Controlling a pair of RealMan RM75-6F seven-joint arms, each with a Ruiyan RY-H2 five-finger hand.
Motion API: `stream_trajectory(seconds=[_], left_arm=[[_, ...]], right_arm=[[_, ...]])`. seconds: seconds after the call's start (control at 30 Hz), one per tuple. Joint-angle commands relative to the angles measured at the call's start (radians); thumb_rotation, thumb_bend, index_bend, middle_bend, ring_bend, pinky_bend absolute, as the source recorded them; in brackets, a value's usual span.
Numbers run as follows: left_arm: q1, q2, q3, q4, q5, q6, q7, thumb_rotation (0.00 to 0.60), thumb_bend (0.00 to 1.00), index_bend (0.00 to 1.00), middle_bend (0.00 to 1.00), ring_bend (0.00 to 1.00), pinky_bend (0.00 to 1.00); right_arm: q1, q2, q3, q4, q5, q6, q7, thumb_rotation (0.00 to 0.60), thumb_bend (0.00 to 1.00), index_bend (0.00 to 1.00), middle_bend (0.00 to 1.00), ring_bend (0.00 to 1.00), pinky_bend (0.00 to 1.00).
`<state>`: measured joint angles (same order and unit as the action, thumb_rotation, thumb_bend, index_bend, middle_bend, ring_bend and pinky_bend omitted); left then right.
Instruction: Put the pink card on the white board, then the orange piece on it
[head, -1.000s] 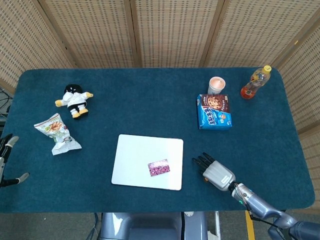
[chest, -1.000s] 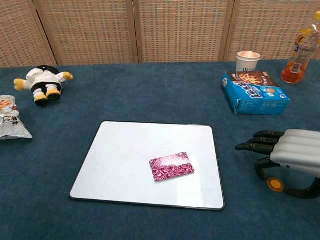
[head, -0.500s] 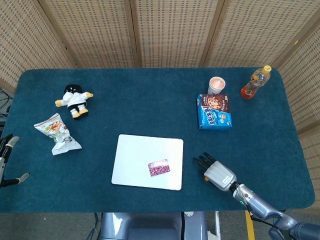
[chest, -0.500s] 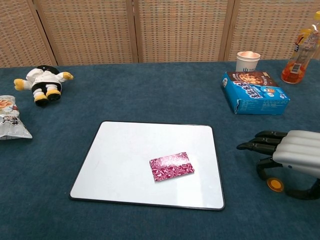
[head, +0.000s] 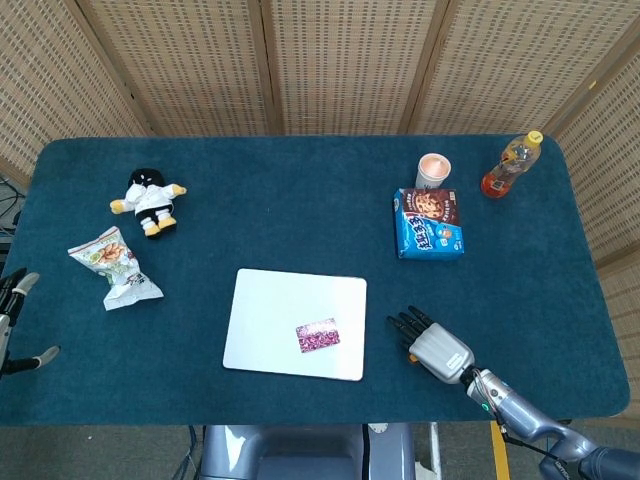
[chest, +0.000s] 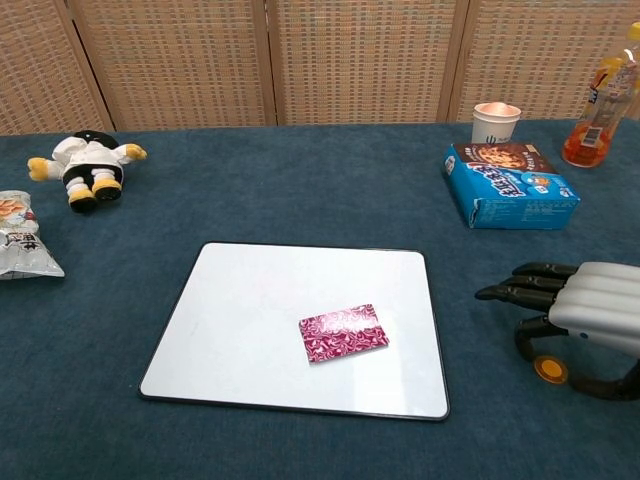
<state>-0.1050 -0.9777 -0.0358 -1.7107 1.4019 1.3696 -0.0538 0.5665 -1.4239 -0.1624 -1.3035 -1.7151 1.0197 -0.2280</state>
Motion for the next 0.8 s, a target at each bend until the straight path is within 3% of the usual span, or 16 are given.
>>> stream_trajectory(seconds=[0.03,0.8], left_arm=[[0.000,0.000,0.000,0.001,0.000,-0.001,0.000,0.600,0.00,0.00,0.00,0.00,0.00],[-0.001,-0.003,0.000,-0.002,-0.004,-0.002,0.010,0.600,0.00,0.00,0.00,0.00,0.00]], right_arm=[[-0.002,-0.001,0.000,0.000,0.002,-0.005,-0.005,0.600,0.39,0.60,0.00,0.00,0.00],[-0.020,-0.030,0.005,0.050,-0.018,0.037,0.047,0.600,0.39,0.62,0.01,0.00,0.01]])
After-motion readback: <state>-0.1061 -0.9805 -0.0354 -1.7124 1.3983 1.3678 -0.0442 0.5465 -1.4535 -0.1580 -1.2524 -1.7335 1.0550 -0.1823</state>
